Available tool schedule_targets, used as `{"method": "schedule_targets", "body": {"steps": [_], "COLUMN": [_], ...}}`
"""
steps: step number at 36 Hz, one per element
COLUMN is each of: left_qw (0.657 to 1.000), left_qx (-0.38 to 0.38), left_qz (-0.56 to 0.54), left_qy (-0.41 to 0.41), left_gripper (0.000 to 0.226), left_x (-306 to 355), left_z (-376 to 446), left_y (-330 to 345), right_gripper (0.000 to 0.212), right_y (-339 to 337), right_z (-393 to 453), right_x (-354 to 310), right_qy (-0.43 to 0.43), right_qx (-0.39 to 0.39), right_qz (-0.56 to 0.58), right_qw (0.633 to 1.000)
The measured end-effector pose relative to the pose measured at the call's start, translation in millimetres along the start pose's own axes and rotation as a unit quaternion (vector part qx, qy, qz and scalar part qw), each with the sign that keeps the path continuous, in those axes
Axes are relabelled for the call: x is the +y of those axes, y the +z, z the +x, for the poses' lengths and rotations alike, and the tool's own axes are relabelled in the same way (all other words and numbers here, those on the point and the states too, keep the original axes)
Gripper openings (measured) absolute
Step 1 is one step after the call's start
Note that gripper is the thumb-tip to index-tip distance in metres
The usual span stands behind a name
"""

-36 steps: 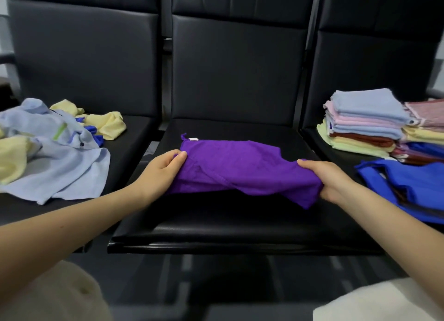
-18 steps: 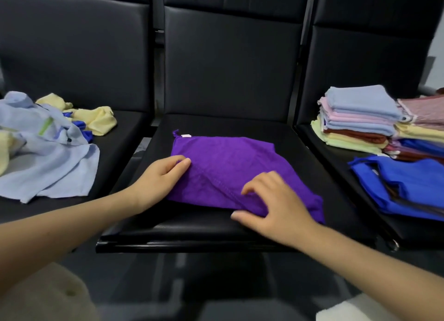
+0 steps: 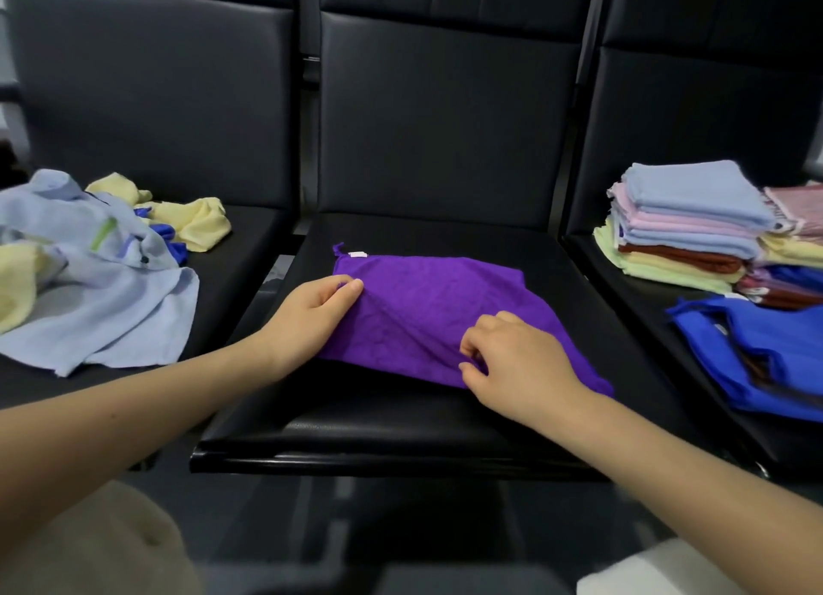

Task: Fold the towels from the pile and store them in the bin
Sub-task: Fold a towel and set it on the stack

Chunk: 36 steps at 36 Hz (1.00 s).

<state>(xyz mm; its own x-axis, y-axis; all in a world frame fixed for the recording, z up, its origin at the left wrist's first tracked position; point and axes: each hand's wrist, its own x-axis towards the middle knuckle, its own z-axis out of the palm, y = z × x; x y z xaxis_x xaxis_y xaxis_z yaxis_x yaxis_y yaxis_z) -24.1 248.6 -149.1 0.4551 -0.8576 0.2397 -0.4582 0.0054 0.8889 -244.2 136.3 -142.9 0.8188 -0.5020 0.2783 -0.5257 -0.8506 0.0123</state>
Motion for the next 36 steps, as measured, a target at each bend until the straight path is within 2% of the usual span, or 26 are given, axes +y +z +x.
{"method": "schedule_targets", "body": {"steps": [5,10,12,14,16,19,21,22,23,26,27,30,32,36], "left_qw": [0.997,0.991,0.989,0.988,0.986,0.987,0.990,0.991,0.993,0.991,0.990,0.986,0.983,0.979], "left_qx": [0.069,0.120,0.130,0.134,0.142,0.132,0.111,0.094,0.070,0.003,-0.013,-0.058,-0.068,-0.055], "left_qz": [-0.016,-0.046,-0.059,-0.072,-0.081,-0.073,-0.047,-0.022,0.008,0.061,0.059,0.032,0.009,-0.037], "left_qy": [-0.011,-0.035,-0.035,-0.034,-0.038,-0.053,-0.074,-0.087,-0.099,-0.123,-0.130,-0.154,-0.168,-0.193], "left_gripper": [0.034,0.040,0.042,0.043,0.043,0.045,0.043,0.041,0.039,0.037,0.034,0.023,0.023,0.024], "left_x": [0,2,5,6,5,-3,-10,-14,-18,-21,-20,-15,-17,-20], "left_z": [8,12,13,14,14,12,9,7,5,-1,-4,-11,-13,-16], "left_y": [-7,-18,-21,-23,-27,-31,-31,-30,-30,-31,-31,-33,-36,-45], "right_gripper": [0.021,0.021,0.020,0.021,0.030,0.044,0.066,0.072,0.069,0.029,0.024,0.024,0.028,0.022], "right_y": [-14,-21,-21,-20,-22,-22,-14,-11,-8,-8,-8,-16,-21,-28], "right_z": [-1,-3,-4,-5,-7,-16,-22,-25,-26,-28,-27,-29,-31,-30], "right_x": [12,32,45,59,68,70,72,71,70,69,72,79,85,94], "right_qy": [0.028,0.098,0.125,0.132,0.141,0.174,0.195,0.209,0.217,0.231,0.236,0.231,0.232,0.226], "right_qx": [0.008,-0.004,-0.003,-0.009,-0.032,-0.054,-0.079,-0.095,-0.113,-0.173,-0.186,-0.239,-0.260,-0.232], "right_qz": [-0.041,-0.037,-0.008,0.095,0.259,0.476,0.543,0.554,0.557,0.559,0.557,0.528,0.509,0.542], "right_qw": [0.999,0.995,0.992,0.987,0.955,0.860,0.813,0.800,0.793,0.778,0.775,0.782,0.787,0.776]}}
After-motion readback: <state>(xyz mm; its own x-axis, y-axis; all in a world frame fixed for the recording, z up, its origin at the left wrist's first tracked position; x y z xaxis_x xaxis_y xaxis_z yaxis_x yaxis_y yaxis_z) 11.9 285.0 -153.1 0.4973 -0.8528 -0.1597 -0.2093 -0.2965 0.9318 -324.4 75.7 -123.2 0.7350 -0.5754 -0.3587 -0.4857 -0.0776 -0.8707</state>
